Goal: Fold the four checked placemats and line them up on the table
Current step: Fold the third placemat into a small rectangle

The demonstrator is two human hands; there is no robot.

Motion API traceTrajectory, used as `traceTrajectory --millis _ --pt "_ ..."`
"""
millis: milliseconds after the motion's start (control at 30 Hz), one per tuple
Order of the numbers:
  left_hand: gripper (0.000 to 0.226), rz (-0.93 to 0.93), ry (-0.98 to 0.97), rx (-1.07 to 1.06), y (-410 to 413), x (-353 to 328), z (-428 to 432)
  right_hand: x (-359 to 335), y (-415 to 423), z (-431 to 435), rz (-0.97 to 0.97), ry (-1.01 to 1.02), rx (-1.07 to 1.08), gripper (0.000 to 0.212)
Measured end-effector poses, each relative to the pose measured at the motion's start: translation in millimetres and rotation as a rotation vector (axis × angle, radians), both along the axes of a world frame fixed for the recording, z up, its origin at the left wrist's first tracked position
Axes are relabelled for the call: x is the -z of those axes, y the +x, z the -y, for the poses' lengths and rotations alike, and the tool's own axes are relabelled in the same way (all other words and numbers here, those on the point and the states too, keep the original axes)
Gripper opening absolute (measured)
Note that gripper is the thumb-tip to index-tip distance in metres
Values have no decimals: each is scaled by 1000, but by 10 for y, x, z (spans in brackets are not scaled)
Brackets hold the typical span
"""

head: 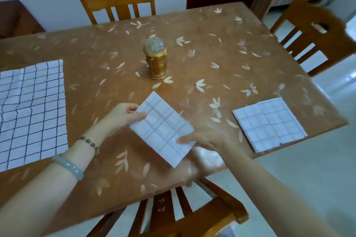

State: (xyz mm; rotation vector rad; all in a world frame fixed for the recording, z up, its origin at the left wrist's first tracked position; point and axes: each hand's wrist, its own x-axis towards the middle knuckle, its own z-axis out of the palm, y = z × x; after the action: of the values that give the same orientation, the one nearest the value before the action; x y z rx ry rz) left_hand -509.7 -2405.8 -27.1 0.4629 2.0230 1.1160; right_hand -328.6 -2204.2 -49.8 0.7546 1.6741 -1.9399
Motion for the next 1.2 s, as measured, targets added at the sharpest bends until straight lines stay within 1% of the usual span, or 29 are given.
traceTrajectory --millis 100,167,233,333,433,567,667,767,867,1033,1133,1200 --pt "8 81 13 -13 461 -68 -476 -209 539 -548 -32 58 131 25" --pt "7 79 -3 8 785 -109 -847 -283 923 -916 -45 147 239 17" --pt "3 66 2 22 1120 -137 -1235 -346 1316 -1272 -33 152 328 21" --pt "9 80 51 34 1597 -181 -1793 -421 1823 -1727 -56 101 458 32" --pt "11 153 79 31 2053 -249 -2303 -484 2312 -2141 -86 89 554 26" --pt "13 158 39 59 2392 -332 -2865 -479 2788 -2644 -85 133 643 22" --pt "17 121 2 136 2442 -380 -3250 -414 2982 -2903 -75 143 693 21" --pt "15 69 2 210 2400 -382 -3633 -323 3080 -3083 -67 126 773 24" --pt "11 30 24 216 2322 -271 -4061 -202 3099 -3267 -40 127 858 18" --pt "16 -69 41 171 2233 56 -4888 170 2959 -3606 106 228 997 2" --pt "15 -123 6 245 2126 317 -5313 388 2855 -3777 181 221 1049 3" --pt "14 -163 -45 328 2039 475 -5553 500 2784 -3897 247 220 1076 8"
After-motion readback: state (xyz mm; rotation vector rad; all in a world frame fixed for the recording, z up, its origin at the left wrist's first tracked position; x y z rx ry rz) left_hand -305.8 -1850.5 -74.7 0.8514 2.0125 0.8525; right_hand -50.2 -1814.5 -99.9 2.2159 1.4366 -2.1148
